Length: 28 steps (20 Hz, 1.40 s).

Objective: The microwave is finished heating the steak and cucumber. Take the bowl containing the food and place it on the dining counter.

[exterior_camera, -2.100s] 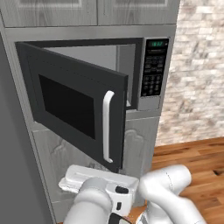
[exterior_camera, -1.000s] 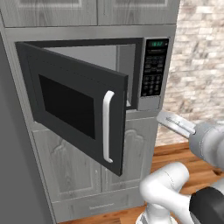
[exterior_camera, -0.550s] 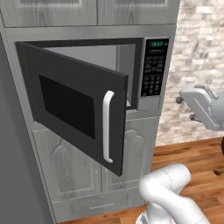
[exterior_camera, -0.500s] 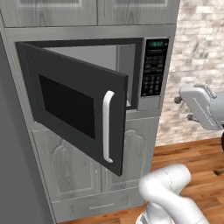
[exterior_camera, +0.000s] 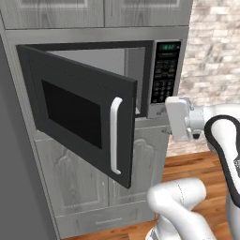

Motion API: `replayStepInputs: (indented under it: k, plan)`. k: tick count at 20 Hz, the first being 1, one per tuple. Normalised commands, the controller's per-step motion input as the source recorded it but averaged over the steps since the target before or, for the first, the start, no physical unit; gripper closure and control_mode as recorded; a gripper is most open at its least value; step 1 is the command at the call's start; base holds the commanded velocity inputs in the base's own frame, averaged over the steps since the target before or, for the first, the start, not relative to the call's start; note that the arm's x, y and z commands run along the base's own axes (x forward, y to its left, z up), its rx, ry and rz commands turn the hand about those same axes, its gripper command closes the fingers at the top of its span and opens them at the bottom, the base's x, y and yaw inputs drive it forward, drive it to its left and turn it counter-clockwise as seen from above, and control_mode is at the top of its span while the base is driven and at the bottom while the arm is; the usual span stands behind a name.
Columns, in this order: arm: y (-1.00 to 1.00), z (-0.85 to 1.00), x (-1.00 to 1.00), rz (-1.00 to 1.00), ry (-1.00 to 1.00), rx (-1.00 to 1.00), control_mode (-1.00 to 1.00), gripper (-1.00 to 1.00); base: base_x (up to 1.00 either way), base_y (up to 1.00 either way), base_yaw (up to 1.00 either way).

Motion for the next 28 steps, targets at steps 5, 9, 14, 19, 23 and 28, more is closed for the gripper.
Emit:
replayStepInputs:
  k: [5, 9, 14, 19, 23, 28]
  plan:
    - [1.0, -0.17, 0.18, 0.25, 0.07, 0.17, -1.0, -1.0, 0.0, 0.0, 0.0]
    - [1.0, -0.02, -0.19, 0.31, 0.12, 0.04, -1.0, -1.0, 0.0, 0.0, 0.0]
    - [1.0, 0.01, -0.54, 0.37, 0.18, -0.01, -1.0, -1.0, 0.0, 0.0, 0.0]
    - [1.0, -0.02, -0.6, 0.29, 0.06, -0.1, -1.0, -1.0, 0.0, 0.0, 0.0]
    - [1.0, -0.25, -0.11, 0.01, -0.07, -0.07, -1.0, -1.0, 0.0, 0.0, 0.0]
    - [0.27, -0.01, 0.04, 0.0, 0.0, -0.05, -1.0, -1.0, 0.0, 0.0, 0.0]
